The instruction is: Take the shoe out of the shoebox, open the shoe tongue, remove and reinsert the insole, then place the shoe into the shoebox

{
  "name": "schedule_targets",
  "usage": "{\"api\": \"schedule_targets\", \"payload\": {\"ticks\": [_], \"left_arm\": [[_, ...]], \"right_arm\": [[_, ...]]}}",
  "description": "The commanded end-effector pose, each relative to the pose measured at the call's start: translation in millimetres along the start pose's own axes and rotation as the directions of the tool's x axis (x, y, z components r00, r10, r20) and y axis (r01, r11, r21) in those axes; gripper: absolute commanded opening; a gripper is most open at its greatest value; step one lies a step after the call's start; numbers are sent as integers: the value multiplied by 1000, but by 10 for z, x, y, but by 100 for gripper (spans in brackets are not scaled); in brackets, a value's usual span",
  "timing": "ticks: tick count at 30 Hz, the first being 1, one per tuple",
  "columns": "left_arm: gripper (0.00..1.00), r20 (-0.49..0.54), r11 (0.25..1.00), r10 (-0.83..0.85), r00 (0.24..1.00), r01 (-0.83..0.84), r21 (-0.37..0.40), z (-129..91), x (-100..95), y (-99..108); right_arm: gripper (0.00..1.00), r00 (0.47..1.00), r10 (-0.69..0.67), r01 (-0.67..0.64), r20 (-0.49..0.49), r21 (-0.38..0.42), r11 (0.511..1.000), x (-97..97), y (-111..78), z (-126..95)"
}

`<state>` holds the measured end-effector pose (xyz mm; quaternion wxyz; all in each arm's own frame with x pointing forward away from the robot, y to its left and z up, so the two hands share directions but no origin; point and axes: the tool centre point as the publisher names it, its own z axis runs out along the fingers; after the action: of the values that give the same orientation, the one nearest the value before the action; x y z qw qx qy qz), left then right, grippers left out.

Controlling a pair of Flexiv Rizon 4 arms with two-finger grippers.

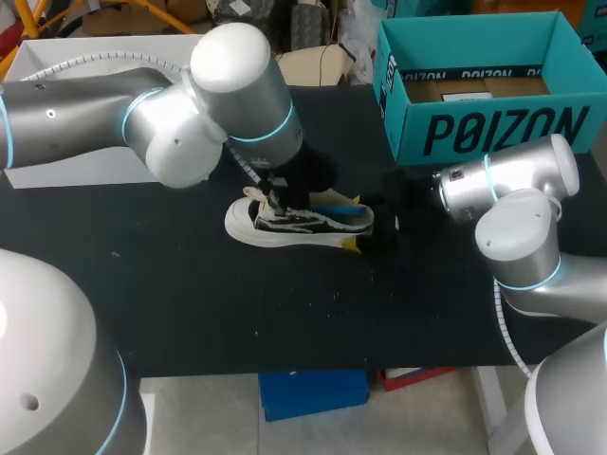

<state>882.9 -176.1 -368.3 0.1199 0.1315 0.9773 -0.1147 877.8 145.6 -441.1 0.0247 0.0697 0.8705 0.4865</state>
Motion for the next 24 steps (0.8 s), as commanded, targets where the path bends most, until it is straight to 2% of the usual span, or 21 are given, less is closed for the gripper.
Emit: {"api": "schedule_targets", "payload": {"ticks": [1, 7, 15, 16, 17, 19, 23, 24], "left_arm": [[0, -11, 997, 33, 999, -32, 72, 49, 14, 20], [0, -47, 997, 65, 997, -63, 47, 136, 27, -80], [0, -103, 988, 146, 984, -140, 64, 191, 96, -93], [3, -106, 988, 147, 984, -141, 59, 208, 105, -86], [15, -119, 988, 149, 982, -142, 62, 235, 113, -73], [31, -128, 988, 148, 981, -142, 59, 272, 137, -63], [44, -141, 989, 143, 980, -138, 46, 312, 199, -49], [44, -142, 989, 142, 980, -137, 47, 315, 212, -45]], "right_arm": [[0, 1000, 1, -1, -1, 2, 1000, 8, -7, -2], [0, 1000, 1, -1, -1, 2, 1000, 8, -7, -2], [0, 1000, 1, -1, -1, 2, 1000, 8, -7, -2], [0, 1000, 1, -1, -1, 2, 1000, 8, -7, -2], [0, 1000, 1, -1, -1, 2, 1000, 8, -7, -2], [0, 1000, 1, -1, -1, 2, 1000, 8, -7, -2], [0, 1000, 1, -1, -1, 2, 1000, 8, -7, -2], [0, 1000, 1, -1, -1, 2, 1000, 8, -7, -2]]}}
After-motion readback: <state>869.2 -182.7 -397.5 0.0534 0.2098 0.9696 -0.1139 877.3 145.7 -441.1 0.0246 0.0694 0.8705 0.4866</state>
